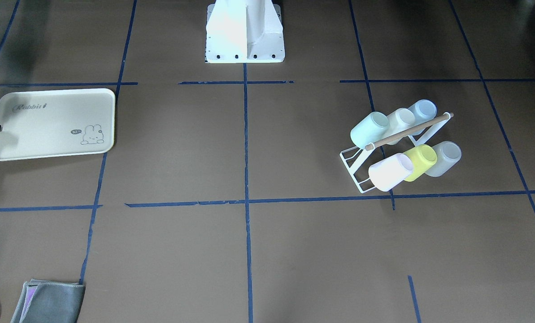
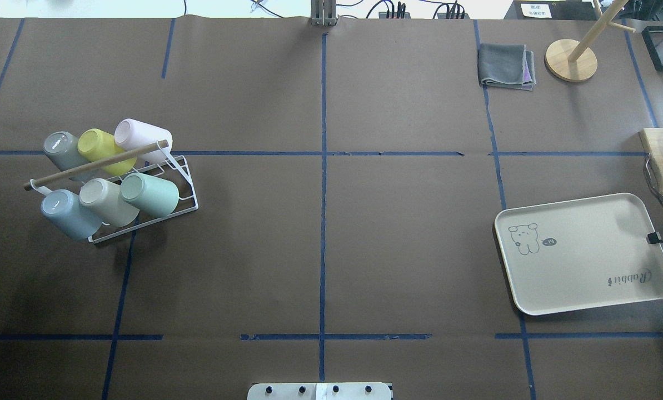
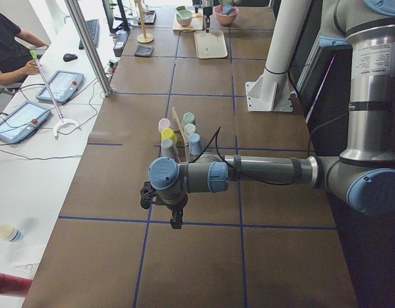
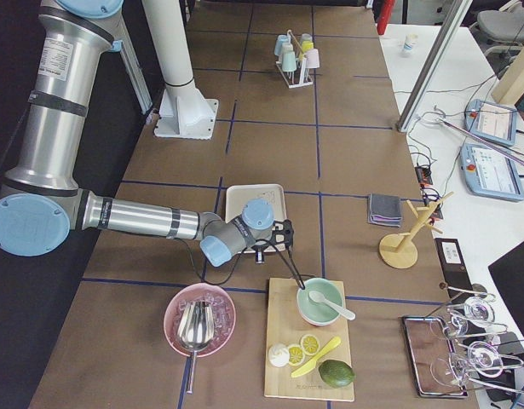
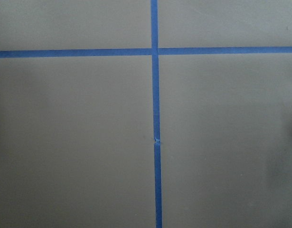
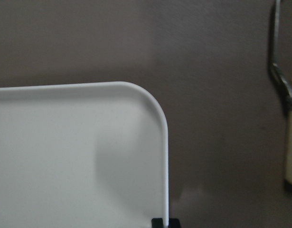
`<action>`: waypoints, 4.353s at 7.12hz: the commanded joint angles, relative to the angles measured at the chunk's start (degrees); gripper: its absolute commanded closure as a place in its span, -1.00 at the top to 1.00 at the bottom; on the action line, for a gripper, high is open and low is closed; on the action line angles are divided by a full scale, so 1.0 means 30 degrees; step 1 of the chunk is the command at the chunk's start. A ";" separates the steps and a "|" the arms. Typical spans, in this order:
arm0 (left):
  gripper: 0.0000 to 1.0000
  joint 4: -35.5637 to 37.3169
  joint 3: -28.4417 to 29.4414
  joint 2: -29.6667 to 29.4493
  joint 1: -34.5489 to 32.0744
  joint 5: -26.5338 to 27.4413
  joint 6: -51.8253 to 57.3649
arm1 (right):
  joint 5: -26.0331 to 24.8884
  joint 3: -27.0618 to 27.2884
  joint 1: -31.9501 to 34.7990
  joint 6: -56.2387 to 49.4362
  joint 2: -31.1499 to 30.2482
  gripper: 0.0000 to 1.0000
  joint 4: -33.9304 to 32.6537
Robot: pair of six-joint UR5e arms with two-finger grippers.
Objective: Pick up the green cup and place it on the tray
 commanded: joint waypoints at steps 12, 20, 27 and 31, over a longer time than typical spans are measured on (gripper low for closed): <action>1.00 0.0029 -0.0706 0.0088 -0.0041 -0.0567 -0.0029 | -0.6066 0.1356 -1.0874 1.4134 1.1749 -0.97 -0.5166; 1.00 0.0233 -0.8449 0.0088 0.3606 0.0278 -0.0058 | -0.3259 0.3633 -0.6167 1.2823 0.8275 1.00 -0.5254; 1.00 0.6567 -1.2484 -0.8734 1.5230 1.1430 -0.0910 | -0.3458 0.4518 -0.3902 0.8216 0.3840 1.00 -0.5078; 1.00 0.8367 -1.2250 -0.9110 2.1624 2.1649 -0.0211 | -0.3487 0.4489 -0.3027 0.7547 0.3402 1.00 -0.5078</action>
